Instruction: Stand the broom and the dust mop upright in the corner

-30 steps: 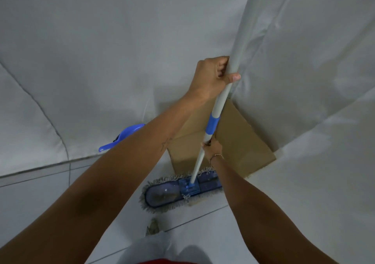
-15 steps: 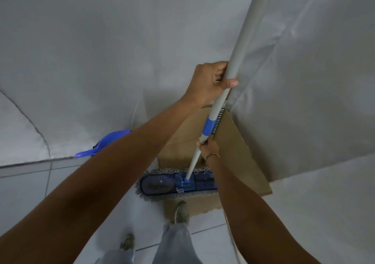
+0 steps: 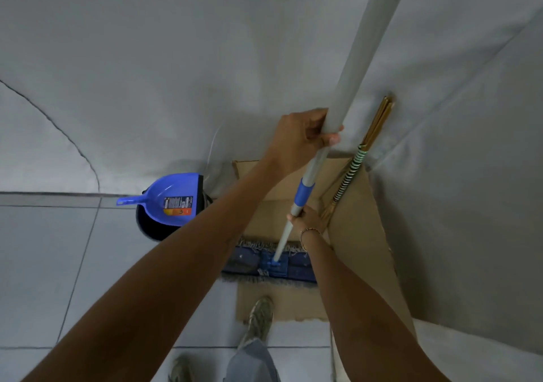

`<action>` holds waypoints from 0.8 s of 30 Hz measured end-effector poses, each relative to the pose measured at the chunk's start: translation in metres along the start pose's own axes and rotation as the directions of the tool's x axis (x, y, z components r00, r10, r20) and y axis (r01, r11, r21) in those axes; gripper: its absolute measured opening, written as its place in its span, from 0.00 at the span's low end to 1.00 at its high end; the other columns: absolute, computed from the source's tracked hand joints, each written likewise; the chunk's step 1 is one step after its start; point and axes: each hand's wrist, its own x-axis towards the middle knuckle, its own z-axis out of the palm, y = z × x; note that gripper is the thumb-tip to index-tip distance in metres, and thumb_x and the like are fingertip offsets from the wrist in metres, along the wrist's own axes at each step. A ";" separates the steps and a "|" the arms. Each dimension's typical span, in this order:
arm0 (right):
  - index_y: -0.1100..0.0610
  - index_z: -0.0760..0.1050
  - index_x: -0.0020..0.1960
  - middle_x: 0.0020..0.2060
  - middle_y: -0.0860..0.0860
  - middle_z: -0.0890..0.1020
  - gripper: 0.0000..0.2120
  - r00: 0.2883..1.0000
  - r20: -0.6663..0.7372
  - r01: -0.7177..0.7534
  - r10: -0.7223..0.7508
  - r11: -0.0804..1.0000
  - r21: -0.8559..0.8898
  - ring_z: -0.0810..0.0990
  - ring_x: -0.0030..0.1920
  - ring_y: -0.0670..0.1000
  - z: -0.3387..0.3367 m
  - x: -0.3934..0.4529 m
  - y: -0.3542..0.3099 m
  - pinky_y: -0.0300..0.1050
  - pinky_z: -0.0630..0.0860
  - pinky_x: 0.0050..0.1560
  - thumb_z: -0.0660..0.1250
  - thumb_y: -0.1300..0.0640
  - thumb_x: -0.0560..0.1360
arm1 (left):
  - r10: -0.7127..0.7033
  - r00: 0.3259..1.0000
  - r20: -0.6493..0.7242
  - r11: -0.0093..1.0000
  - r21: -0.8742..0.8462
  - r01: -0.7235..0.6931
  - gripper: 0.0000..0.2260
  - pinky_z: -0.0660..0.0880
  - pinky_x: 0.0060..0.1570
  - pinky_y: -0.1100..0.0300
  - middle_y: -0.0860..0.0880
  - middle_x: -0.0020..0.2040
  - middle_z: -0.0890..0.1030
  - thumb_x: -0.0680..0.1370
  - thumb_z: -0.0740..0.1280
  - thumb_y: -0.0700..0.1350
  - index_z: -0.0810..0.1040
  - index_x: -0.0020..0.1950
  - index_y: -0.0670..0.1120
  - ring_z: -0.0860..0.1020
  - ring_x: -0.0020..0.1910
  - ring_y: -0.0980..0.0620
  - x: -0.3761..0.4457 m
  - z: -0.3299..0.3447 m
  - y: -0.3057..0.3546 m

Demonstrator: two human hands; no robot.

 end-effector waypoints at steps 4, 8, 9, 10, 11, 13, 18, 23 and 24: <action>0.67 0.77 0.55 0.47 0.61 0.82 0.13 1.000 -0.009 0.025 -0.025 1.000 0.008 0.78 0.47 0.55 -0.010 0.033 -0.012 0.47 0.77 0.55 0.70 0.63 0.72 | 0.020 0.999 -0.036 0.997 0.073 -0.017 0.16 0.78 0.56 0.63 0.43 0.53 0.84 0.74 0.69 0.40 0.76 0.61 0.38 0.82 0.51 0.51 0.045 0.009 -0.009; 0.64 0.78 0.56 0.50 0.59 0.83 0.14 1.000 0.005 0.030 -0.030 0.998 -0.052 0.78 0.45 0.54 -0.015 0.058 -0.025 0.40 0.71 0.45 0.70 0.58 0.73 | 0.002 1.000 -0.031 0.984 0.177 0.004 0.16 0.78 0.57 0.59 0.43 0.54 0.83 0.76 0.68 0.43 0.74 0.61 0.39 0.82 0.53 0.49 0.084 0.010 -0.024; 0.63 0.77 0.56 0.52 0.59 0.83 0.14 1.000 0.006 0.026 -0.025 0.998 -0.061 0.80 0.48 0.55 -0.017 0.061 -0.028 0.40 0.70 0.45 0.69 0.57 0.74 | -0.001 1.000 -0.026 0.980 0.199 0.006 0.15 0.78 0.57 0.57 0.43 0.54 0.83 0.76 0.67 0.44 0.74 0.61 0.39 0.82 0.53 0.48 0.092 0.010 -0.028; 0.63 0.78 0.57 0.53 0.59 0.83 0.14 1.000 0.008 0.029 -0.028 0.998 -0.057 0.80 0.50 0.56 -0.018 0.065 -0.030 0.40 0.70 0.45 0.69 0.56 0.74 | 0.003 1.000 -0.029 0.977 0.214 0.004 0.15 0.78 0.56 0.57 0.43 0.54 0.83 0.77 0.67 0.44 0.74 0.60 0.39 0.82 0.53 0.48 0.099 0.011 -0.033; 0.63 0.78 0.56 0.52 0.59 0.83 0.14 1.000 0.009 0.031 -0.030 0.998 -0.060 0.80 0.48 0.55 -0.018 0.066 -0.030 0.40 0.70 0.44 0.68 0.56 0.74 | 0.008 0.999 -0.043 0.974 0.226 0.002 0.14 0.78 0.56 0.56 0.43 0.53 0.83 0.77 0.66 0.45 0.74 0.60 0.39 0.82 0.53 0.47 0.100 0.011 -0.037; 0.63 0.79 0.55 0.48 0.59 0.83 0.13 0.999 0.006 0.041 -0.040 0.998 -0.052 0.76 0.43 0.52 -0.019 0.069 -0.030 0.40 0.70 0.43 0.67 0.55 0.75 | -0.001 0.997 -0.076 0.976 0.217 0.017 0.13 0.78 0.55 0.54 0.43 0.53 0.83 0.77 0.66 0.44 0.74 0.58 0.39 0.81 0.53 0.46 0.106 0.011 -0.041; 0.61 0.79 0.55 0.50 0.61 0.83 0.12 0.998 -0.008 0.059 -0.059 0.997 0.041 0.77 0.44 0.53 -0.023 0.067 -0.031 0.44 0.75 0.48 0.64 0.58 0.76 | -0.073 0.991 -0.110 0.981 0.171 0.091 0.12 0.76 0.55 0.58 0.43 0.55 0.83 0.77 0.65 0.44 0.75 0.58 0.40 0.80 0.55 0.46 0.110 0.012 -0.039; 0.62 0.80 0.53 0.43 0.56 0.81 0.11 0.998 0.008 0.054 -0.055 0.997 0.048 0.78 0.46 0.53 -0.030 0.058 -0.022 0.43 0.75 0.48 0.62 0.60 0.77 | -0.141 0.988 -0.062 0.925 0.346 0.154 0.13 0.74 0.50 0.55 0.38 0.55 0.80 0.80 0.59 0.43 0.71 0.60 0.37 0.77 0.47 0.45 0.097 0.006 -0.033; 0.64 0.80 0.47 0.39 0.56 0.78 0.10 0.998 -0.016 0.069 -0.068 0.997 0.031 0.75 0.42 0.52 -0.032 0.053 -0.018 0.42 0.71 0.43 0.61 0.61 0.77 | -0.163 0.986 -0.026 0.900 0.405 0.160 0.13 0.73 0.48 0.54 0.36 0.54 0.80 0.81 0.57 0.42 0.71 0.61 0.36 0.77 0.47 0.43 0.093 0.004 -0.036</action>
